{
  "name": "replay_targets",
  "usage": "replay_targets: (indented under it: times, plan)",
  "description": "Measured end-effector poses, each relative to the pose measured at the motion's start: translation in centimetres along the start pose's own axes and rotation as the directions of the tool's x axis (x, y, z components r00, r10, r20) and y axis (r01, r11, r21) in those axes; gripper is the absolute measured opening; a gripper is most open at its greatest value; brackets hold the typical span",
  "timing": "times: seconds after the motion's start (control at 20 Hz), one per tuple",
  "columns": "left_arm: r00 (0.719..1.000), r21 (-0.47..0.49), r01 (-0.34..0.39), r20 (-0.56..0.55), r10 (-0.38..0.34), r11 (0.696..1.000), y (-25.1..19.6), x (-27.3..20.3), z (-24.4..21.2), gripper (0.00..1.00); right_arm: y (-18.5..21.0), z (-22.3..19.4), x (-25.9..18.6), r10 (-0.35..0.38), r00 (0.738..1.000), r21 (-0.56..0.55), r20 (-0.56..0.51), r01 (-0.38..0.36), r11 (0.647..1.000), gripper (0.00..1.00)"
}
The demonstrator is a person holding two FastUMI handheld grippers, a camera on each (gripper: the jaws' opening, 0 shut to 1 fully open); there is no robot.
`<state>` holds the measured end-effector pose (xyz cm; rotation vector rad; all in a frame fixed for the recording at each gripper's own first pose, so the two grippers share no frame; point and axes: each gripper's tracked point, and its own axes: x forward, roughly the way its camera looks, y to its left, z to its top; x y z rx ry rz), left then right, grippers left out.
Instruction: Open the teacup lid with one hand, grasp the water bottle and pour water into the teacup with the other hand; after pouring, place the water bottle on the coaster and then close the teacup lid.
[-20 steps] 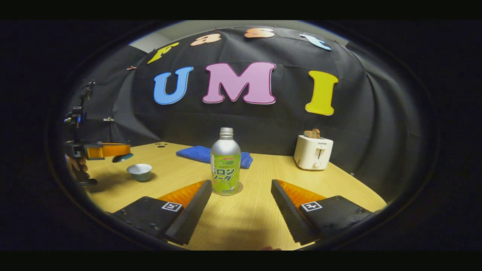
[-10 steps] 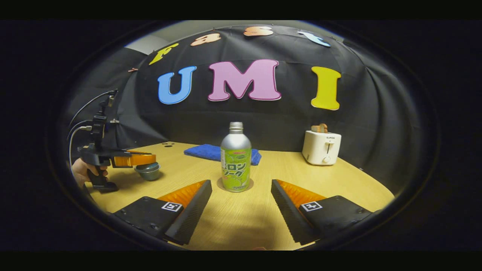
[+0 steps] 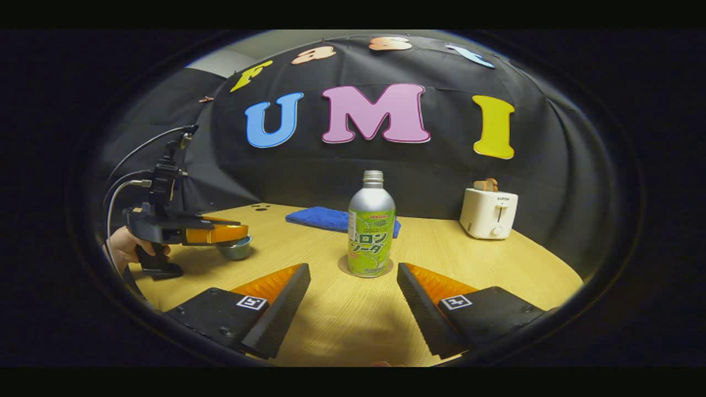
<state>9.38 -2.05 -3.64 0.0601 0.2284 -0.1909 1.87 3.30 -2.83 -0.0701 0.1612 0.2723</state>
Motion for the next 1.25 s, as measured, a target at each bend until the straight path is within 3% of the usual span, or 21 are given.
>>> replay_targets:
  times: [0.1,0.3,0.35,0.4,0.65,0.9,1.0,1.25]
  plan:
    - [1.0,0.0,0.001,0.015,-0.001,1.0,-0.2,-0.2,0.4,0.36,-0.1,0.1,0.0,0.0,1.0,0.002,0.004,0.0,1.0,0.98]
    - [0.997,0.009,-0.016,0.076,0.015,1.0,-0.3,-1.8,2.0,0.87,0.0,0.3,-0.1,0.004,1.0,0.008,0.008,-0.004,1.0,0.98]
    - [0.995,0.015,-0.028,0.097,0.026,0.999,-0.2,-2.3,2.7,0.96,0.1,0.4,-0.2,0.006,1.0,0.01,0.01,-0.006,1.0,0.98]
    - [0.992,0.018,-0.036,0.12,0.034,0.999,-0.2,-2.8,3.2,0.99,-0.1,0.4,-0.3,0.002,1.0,0.008,0.012,-0.003,1.0,0.98]
    - [0.958,-0.045,-0.073,0.274,0.082,0.996,-0.7,-6.7,6.6,0.98,-0.2,1.7,-0.7,-0.016,0.998,0.032,0.063,0.014,0.999,0.98]
    - [0.933,-0.117,-0.038,0.351,0.077,0.992,-2.5,-8.2,6.3,0.99,-1.2,1.9,-0.2,-0.068,0.991,0.021,0.115,0.066,0.998,0.98]
    - [0.935,-0.129,-0.023,0.348,0.067,0.991,-3.1,-8.0,5.2,0.98,-1.7,1.3,0.0,-0.087,0.99,-0.009,0.106,0.089,0.996,0.98]
    - [0.946,-0.124,-0.06,0.31,0.096,0.99,-2.5,-7.3,3.2,0.98,-1.1,1.8,0.2,-0.091,0.985,0.049,0.143,0.085,0.995,0.98]
